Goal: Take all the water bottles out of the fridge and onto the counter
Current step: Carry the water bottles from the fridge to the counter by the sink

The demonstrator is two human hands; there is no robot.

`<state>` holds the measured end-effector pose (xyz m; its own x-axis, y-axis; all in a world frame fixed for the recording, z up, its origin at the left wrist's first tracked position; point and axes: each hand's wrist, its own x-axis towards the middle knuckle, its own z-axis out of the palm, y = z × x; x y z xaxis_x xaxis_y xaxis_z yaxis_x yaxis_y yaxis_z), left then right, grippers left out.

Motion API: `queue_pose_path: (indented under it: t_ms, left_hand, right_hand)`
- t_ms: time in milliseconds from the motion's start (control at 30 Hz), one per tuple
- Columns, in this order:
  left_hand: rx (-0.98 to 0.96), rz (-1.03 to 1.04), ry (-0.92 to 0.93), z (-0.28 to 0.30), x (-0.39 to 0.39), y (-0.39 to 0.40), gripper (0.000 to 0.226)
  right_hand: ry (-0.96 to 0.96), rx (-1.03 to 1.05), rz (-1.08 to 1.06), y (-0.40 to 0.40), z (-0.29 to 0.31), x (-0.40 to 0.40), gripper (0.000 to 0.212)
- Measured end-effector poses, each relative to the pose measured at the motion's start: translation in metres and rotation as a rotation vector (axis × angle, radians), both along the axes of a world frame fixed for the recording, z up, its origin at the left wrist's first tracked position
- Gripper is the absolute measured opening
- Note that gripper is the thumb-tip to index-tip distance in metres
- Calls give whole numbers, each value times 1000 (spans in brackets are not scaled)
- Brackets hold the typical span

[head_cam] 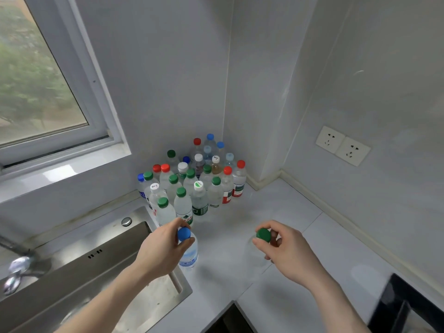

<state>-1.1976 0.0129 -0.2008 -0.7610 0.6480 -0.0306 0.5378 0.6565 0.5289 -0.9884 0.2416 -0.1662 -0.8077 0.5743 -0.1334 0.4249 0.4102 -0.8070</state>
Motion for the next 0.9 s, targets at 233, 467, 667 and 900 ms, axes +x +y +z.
queue_pose_path:
  t_ms: [233,467,667,900]
  left_hand:
    - [-94,-10,-4,-35,-45,15,20]
    - [-77,23,-16,-55,-78,22,20]
    - [-75,23,-1,-57,-91,20,22]
    - [-135,-20,35,-48,-91,16,25]
  right_hand:
    - [-43,-4,21,4,-20,-39,11]
    - [-30,-13,19,8,-41,-91,17]
    - [-53,22,60,3,-55,-141,18]
    - [-73,56,139,-12,-64,-186,18]
